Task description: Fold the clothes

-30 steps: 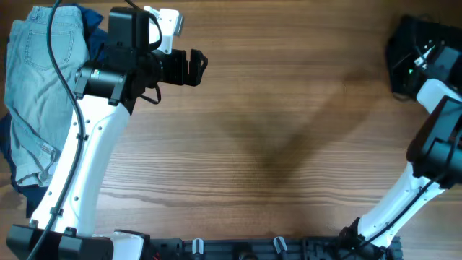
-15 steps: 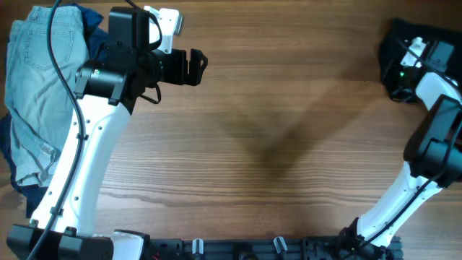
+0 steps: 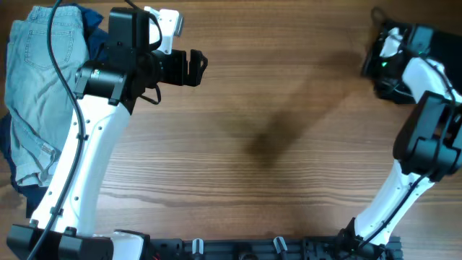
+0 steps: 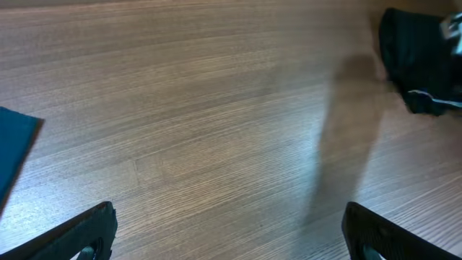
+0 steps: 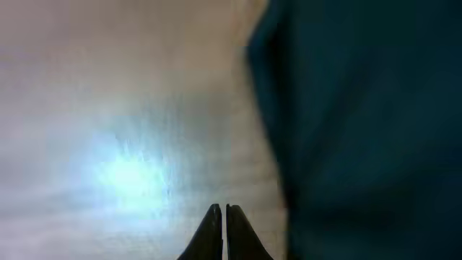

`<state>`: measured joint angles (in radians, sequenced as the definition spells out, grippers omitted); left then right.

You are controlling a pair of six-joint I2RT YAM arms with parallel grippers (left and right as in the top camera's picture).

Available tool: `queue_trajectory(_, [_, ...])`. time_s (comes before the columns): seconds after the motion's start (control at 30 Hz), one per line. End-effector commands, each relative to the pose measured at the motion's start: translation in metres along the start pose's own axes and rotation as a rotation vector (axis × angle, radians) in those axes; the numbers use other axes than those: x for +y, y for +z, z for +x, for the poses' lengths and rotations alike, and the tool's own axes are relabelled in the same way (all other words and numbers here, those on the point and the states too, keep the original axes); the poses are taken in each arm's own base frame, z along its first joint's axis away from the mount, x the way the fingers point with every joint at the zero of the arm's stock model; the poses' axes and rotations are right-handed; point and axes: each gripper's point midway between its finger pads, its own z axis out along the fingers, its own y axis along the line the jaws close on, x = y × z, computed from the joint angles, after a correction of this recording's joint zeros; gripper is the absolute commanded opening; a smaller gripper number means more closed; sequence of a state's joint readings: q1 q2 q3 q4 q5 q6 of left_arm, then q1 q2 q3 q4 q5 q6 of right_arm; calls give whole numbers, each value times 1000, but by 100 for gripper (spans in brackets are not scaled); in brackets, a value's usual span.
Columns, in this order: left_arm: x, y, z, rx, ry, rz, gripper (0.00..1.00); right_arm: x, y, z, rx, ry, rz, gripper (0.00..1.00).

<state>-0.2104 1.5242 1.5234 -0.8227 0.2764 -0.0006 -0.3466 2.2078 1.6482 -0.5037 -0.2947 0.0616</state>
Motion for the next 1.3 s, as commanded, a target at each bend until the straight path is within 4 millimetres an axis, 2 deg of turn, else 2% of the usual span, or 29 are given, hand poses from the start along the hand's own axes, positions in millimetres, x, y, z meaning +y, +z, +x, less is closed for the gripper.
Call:
queue_trajectory(0.0, [2,3,1,6,19,-8,100,-22,-84,-83,-251,174,20,4])
queue_trajectory(0.07, [2,3,1,6,19,-8,100,-64,-99,-96,-325,265,99,4])
queue_trajectory(0.13, [2,3,1,6,19,-8,100,-112,-103,-94,-361,350,232,4])
queue_trajectory(0.2, [2,3,1,6,19,-8,100,-144,-103,-90,-379,406,306,4])
queue_trajectory(0.27, [2,3,1,6,19,-8,100,-172,-97,-83,-386,473,346,4])
queue_trajectory(0.37, [2,3,1,8,14,-8,100,-220,-73,-55,-362,636,379,4])
queue_trajectory(0.47, [2,3,1,6,14,-8,100,-257,-57,-37,-359,690,403,4])
queue_trajectory(0.53, [2,3,1,7,14,-8,100,-273,-52,-31,-369,707,413,4])
queue_trajectory(0.67, [2,3,1,7,14,-8,100,-282,-42,-35,-405,688,395,5])
queue_trajectory(0.77, [2,4,1,9,13,-8,100,-278,-22,-40,-429,663,321,5])
queue_trajectory(0.87, [2,5,-1,1,16,-8,100,-274,5,-35,-422,639,271,5])
queue_trajectory(0.93, [2,5,-5,-14,20,-7,100,-260,22,-40,-426,563,202,5])
queue_trajectory(0.97, [2,5,-6,-20,21,-7,100,-244,31,-48,-436,491,168,6])
queue_trajectory(1.13, [2,6,-6,-17,21,-7,100,-195,53,-60,-422,384,156,7])
queue_trajectory(1.27, [3,8,-5,-13,20,-7,100,-189,58,-57,-412,437,174,6])
